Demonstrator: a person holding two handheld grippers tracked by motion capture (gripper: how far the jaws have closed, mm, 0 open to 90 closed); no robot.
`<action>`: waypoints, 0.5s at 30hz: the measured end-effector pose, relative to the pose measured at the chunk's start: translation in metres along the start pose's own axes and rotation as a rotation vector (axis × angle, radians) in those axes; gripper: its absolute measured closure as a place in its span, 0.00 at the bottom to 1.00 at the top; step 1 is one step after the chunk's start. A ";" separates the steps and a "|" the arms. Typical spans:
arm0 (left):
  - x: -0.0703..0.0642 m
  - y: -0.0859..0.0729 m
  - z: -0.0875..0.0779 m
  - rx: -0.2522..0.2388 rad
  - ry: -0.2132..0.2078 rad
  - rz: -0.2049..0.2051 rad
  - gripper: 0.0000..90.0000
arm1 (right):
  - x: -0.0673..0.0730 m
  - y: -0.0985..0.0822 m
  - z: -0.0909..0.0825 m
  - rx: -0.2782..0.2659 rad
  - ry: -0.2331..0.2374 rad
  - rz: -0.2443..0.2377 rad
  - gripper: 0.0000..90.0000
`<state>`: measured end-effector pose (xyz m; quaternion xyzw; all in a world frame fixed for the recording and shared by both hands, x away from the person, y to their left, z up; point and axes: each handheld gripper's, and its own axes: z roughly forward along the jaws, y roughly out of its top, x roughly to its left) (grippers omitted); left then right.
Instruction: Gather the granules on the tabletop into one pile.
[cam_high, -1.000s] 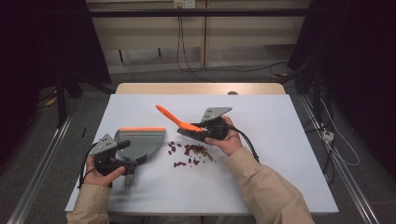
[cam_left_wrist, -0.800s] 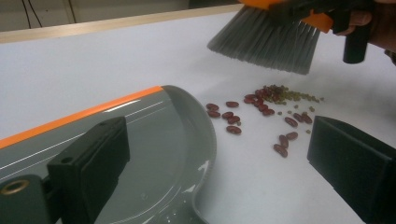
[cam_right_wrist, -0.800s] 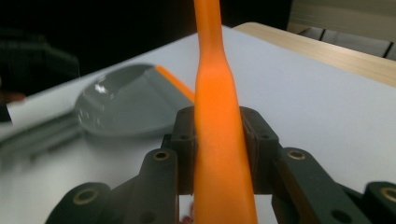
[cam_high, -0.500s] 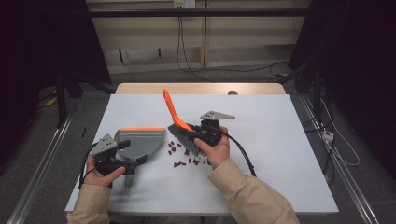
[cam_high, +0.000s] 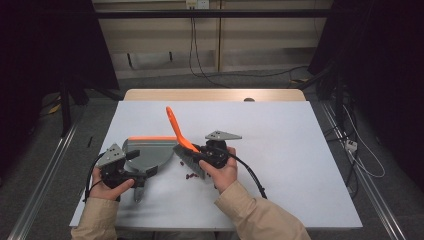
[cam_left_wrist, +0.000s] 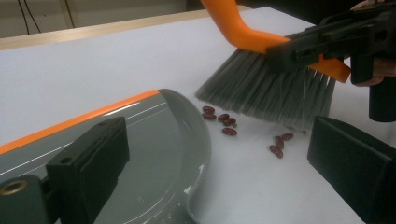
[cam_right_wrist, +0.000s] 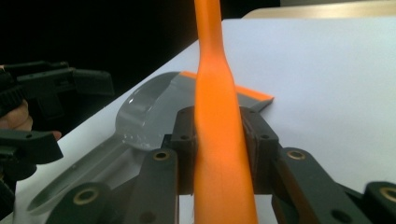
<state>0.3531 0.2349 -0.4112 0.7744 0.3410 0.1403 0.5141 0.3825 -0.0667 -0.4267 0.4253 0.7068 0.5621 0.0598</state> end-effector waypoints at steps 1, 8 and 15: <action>0.000 0.000 0.000 0.001 0.000 0.001 0.06 | 0.001 -0.001 0.001 0.000 0.010 0.007 0.78; 0.000 0.001 -0.001 -0.004 0.003 0.000 0.06 | 0.010 -0.009 0.007 0.018 0.016 0.011 0.78; 0.000 0.001 -0.002 -0.005 0.004 0.003 0.06 | 0.018 -0.012 0.006 0.019 0.005 0.005 0.78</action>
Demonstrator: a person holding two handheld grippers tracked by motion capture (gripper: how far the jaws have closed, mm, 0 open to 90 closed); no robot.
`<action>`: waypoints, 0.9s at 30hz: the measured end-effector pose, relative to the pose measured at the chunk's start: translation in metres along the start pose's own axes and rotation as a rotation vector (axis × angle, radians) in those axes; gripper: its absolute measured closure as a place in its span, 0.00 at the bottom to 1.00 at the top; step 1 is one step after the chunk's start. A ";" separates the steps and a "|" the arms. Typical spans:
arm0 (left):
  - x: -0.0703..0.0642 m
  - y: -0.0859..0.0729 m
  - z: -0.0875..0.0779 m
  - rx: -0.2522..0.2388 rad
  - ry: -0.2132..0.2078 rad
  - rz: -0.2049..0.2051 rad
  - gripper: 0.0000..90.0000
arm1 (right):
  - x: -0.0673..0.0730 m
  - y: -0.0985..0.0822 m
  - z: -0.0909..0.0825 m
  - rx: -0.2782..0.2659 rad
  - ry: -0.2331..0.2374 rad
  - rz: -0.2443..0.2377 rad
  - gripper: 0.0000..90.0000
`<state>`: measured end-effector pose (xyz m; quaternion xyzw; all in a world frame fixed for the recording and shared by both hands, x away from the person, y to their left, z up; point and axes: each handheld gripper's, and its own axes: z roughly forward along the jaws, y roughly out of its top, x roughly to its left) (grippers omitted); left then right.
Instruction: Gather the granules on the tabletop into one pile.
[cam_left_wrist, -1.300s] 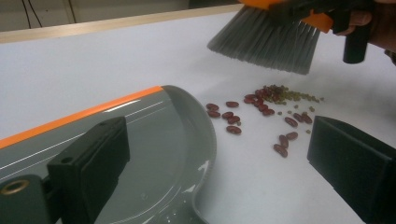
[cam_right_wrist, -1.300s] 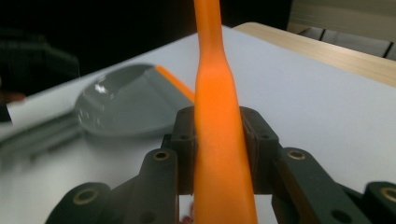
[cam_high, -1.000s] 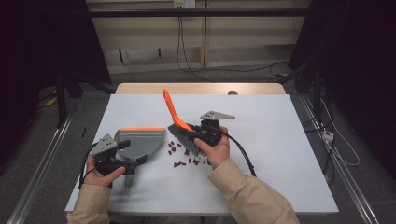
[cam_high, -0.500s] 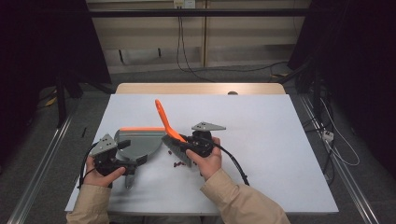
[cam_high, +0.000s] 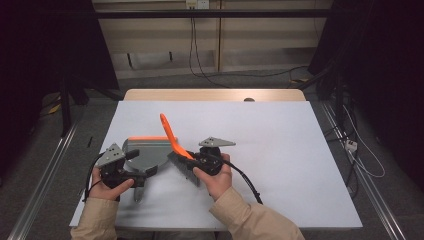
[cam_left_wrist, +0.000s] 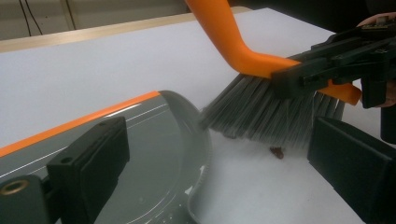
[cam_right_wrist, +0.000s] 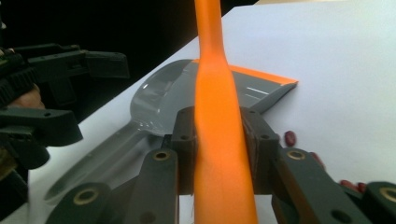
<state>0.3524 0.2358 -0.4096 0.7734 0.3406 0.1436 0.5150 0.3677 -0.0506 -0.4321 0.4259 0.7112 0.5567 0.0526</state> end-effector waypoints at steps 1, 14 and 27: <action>0.000 0.000 0.000 -0.001 0.000 0.000 0.06 | -0.001 0.000 -0.002 -0.008 -0.001 -0.009 0.78; -0.001 0.001 0.000 -0.001 0.002 0.001 0.06 | 0.008 -0.016 -0.004 0.076 0.030 0.005 0.78; 0.000 0.001 -0.002 -0.006 0.005 0.000 0.06 | -0.028 -0.007 -0.006 0.081 -0.073 0.071 0.79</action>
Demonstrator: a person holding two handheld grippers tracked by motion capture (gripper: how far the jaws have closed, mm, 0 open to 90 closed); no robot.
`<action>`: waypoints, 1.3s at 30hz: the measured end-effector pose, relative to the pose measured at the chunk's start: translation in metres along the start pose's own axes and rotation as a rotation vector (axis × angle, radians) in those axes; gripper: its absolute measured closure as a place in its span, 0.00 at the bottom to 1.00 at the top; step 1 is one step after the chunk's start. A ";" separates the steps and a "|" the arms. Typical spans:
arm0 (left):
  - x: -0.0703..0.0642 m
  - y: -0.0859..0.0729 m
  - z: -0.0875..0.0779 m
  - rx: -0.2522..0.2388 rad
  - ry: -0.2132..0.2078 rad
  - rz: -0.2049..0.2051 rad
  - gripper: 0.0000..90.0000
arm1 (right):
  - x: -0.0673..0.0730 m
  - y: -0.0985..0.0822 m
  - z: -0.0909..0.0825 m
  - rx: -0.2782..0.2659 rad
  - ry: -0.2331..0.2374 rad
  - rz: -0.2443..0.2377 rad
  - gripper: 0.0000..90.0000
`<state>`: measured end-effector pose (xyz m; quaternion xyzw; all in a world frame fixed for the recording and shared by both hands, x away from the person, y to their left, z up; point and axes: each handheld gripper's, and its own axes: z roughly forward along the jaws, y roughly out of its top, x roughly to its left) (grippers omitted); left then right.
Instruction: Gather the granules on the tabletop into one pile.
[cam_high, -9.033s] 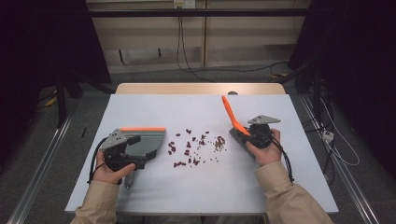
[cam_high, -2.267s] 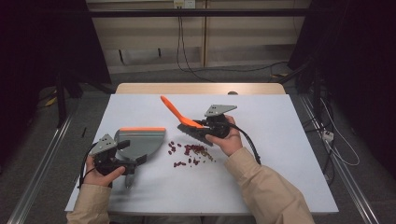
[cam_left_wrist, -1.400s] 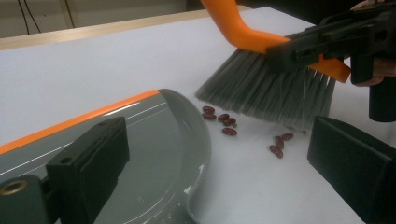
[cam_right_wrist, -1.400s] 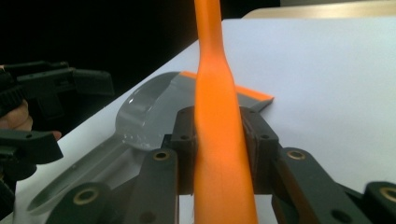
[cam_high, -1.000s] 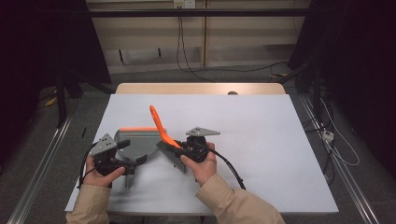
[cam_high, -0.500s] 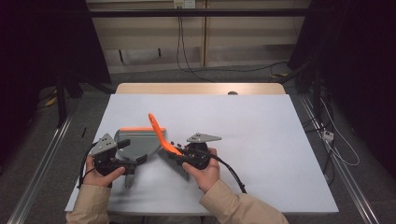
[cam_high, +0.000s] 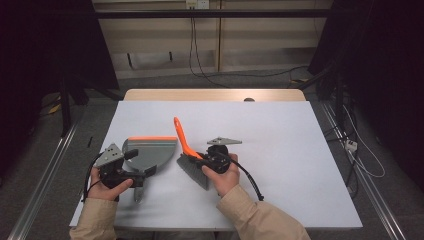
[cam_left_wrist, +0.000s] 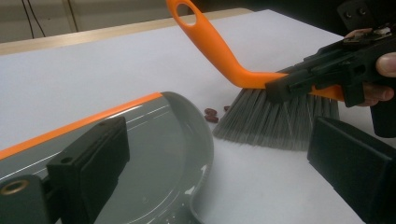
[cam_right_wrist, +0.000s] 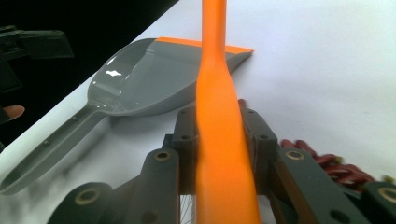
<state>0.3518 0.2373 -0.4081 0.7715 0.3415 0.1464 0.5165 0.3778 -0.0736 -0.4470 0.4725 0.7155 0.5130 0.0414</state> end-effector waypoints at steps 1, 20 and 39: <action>0.000 0.000 0.000 0.000 0.000 0.000 0.06 | -0.002 0.000 -0.002 0.002 -0.005 0.003 0.79; 0.000 0.001 0.001 0.001 0.002 -0.001 0.06 | -0.009 0.011 -0.013 -0.050 0.008 0.045 0.79; 0.002 0.000 -0.001 -0.003 0.005 -0.007 0.06 | -0.022 0.018 0.017 -0.033 -0.076 0.128 0.79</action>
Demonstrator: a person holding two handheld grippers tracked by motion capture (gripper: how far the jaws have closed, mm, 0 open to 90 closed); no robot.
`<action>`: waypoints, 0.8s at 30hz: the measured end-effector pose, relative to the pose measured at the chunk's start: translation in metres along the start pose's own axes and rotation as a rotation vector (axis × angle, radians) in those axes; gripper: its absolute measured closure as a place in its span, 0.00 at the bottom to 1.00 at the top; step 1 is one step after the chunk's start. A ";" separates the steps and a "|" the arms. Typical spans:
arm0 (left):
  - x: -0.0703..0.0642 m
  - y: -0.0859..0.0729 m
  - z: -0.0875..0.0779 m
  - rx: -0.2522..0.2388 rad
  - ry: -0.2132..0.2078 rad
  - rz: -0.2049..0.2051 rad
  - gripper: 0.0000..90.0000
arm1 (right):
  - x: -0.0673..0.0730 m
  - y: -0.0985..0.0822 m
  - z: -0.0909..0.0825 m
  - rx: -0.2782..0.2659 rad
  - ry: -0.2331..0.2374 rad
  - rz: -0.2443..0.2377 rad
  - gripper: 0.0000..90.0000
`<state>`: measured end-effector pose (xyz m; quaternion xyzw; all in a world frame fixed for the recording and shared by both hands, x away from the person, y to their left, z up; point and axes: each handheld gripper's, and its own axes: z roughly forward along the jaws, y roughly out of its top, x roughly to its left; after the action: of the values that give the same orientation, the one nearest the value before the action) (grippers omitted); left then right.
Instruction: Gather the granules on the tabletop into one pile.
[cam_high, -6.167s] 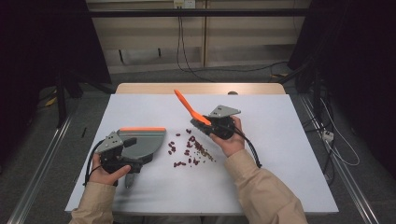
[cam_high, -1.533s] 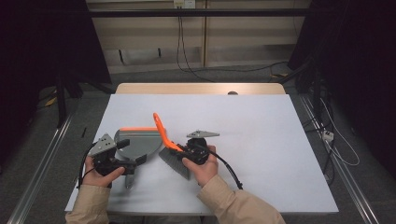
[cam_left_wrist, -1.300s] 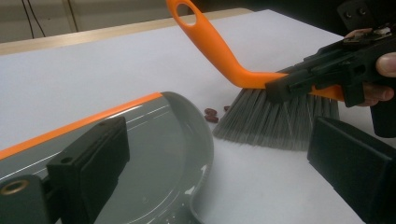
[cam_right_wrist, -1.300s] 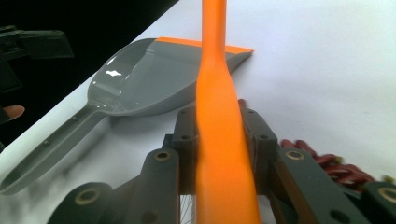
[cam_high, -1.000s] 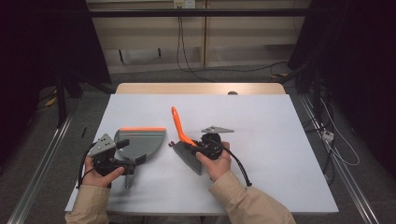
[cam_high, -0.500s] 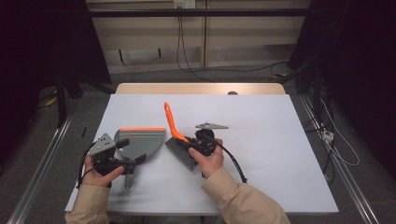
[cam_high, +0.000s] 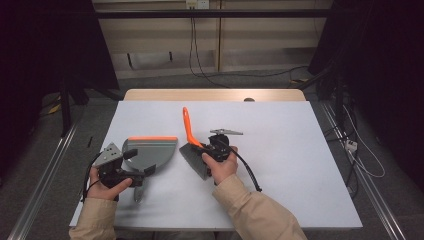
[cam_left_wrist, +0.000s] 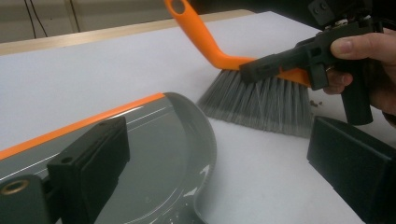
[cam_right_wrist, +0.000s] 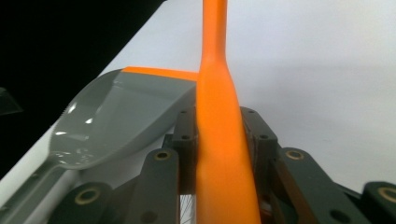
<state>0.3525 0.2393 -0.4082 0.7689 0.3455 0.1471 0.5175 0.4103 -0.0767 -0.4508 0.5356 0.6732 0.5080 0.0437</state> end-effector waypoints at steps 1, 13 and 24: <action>0.000 0.000 0.000 -0.001 0.000 -0.001 0.06 | -0.003 0.000 -0.003 -0.003 -0.006 0.006 0.79; -0.003 0.002 0.002 0.002 -0.003 0.007 0.06 | -0.025 -0.006 -0.030 -0.036 -0.060 0.041 0.78; -0.004 0.002 0.003 0.004 -0.003 0.015 0.06 | -0.033 -0.009 -0.041 -0.047 -0.087 0.049 0.78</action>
<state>0.3522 0.2346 -0.4072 0.7727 0.3395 0.1492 0.5152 0.3931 -0.1273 -0.4533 0.5722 0.6453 0.5009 0.0730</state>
